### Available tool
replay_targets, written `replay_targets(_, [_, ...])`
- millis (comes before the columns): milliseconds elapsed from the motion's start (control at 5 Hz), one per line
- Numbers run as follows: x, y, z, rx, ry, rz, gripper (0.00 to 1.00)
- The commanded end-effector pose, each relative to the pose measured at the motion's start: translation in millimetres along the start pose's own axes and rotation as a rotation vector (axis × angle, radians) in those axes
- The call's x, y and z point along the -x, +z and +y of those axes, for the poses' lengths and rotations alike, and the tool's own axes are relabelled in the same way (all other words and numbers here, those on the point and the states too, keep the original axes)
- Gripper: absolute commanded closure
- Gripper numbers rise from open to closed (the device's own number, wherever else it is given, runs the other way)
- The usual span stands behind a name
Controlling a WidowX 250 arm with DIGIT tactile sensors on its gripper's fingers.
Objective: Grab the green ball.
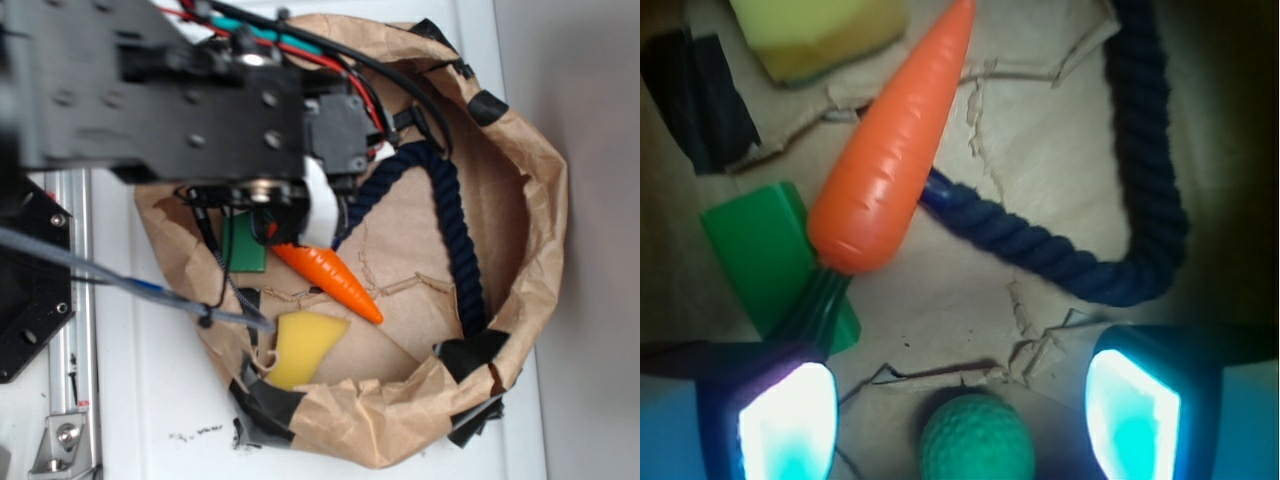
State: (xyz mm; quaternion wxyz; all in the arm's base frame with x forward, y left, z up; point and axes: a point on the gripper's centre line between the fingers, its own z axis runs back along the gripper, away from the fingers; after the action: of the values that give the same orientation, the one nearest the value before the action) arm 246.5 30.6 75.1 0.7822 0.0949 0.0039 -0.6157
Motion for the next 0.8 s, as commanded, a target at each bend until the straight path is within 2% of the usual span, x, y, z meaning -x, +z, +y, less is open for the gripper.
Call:
replay_targets(0, [28, -5, 14, -0.025, 0.048, 0.059, 0.00])
replay_targets(200, [32, -23, 17, -0.002, -0.003, 0.041, 0.00])
replay_targets(400, [37, -41, 16, 0.047, -0.059, 0.000, 0.00])
replay_targets(600, [41, -53, 15, 0.078, -0.092, 0.016, 0.00])
